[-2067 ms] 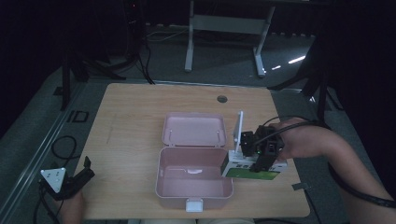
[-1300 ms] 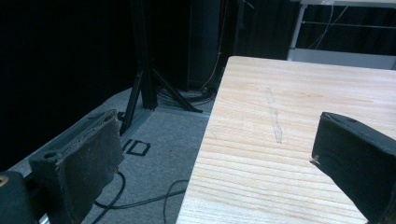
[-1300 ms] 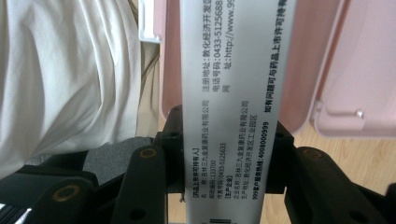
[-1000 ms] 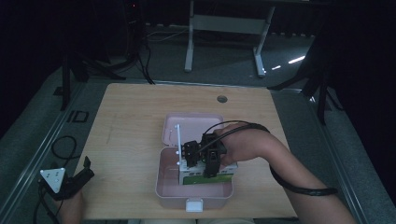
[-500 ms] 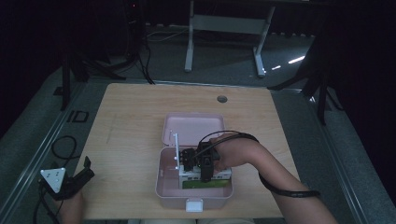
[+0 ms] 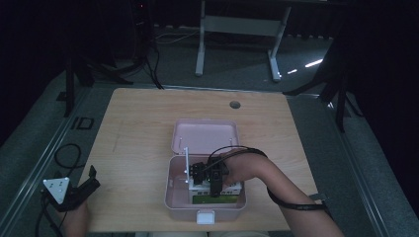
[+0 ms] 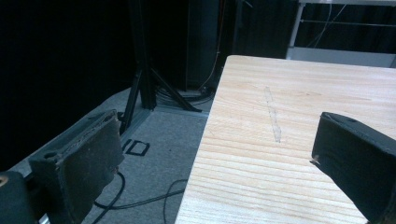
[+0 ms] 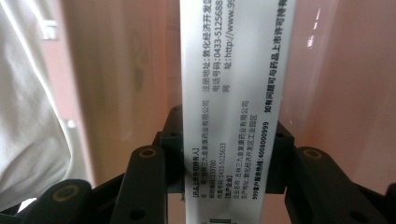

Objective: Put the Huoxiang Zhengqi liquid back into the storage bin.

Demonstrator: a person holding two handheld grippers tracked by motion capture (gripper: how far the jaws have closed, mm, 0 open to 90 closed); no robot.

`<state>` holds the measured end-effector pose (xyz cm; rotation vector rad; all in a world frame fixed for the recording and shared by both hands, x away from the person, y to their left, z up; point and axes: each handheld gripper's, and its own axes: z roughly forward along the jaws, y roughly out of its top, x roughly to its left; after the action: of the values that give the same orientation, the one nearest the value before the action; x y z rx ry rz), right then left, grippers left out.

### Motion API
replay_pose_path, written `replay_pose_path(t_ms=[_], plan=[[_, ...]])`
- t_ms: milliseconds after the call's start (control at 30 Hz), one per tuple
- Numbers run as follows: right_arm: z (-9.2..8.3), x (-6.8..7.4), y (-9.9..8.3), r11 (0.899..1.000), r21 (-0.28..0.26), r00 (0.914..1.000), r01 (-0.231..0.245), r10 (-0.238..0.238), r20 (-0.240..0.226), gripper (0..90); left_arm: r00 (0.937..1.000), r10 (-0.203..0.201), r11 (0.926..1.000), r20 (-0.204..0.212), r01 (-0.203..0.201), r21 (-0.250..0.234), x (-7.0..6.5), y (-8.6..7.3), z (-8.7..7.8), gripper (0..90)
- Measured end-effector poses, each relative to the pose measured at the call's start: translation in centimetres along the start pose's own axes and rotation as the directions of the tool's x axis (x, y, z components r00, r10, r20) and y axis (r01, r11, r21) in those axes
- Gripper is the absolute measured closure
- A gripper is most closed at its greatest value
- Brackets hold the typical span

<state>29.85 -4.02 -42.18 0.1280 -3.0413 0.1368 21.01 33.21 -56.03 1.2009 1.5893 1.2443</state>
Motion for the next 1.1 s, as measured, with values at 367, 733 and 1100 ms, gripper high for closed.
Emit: replay_pose_path(t_ms=[367,733,1100], plan=[[1.9,0.0,0.1,1.0,0.005,0.9999,-0.007,0.008,-0.011,61.6,1.0,0.005,1.0,0.002,-0.005,0.004,-0.1,0.0,0.0,2.0],[4.2,0.1,0.2,0.999,0.032,0.9997,0.002,-0.001,-0.026,61.3,0.9999,0.012,0.9999,0.003,-0.012,0.006,-0.1,0.0,0.1,2.0],[2.2,0.5,-0.3,1.0,-0.021,0.9994,0.003,-0.004,-0.033,50.4,0.9999,0.015,0.9999,0.0,-0.015,0.006,-0.2,0.0,0.1,2.0]])
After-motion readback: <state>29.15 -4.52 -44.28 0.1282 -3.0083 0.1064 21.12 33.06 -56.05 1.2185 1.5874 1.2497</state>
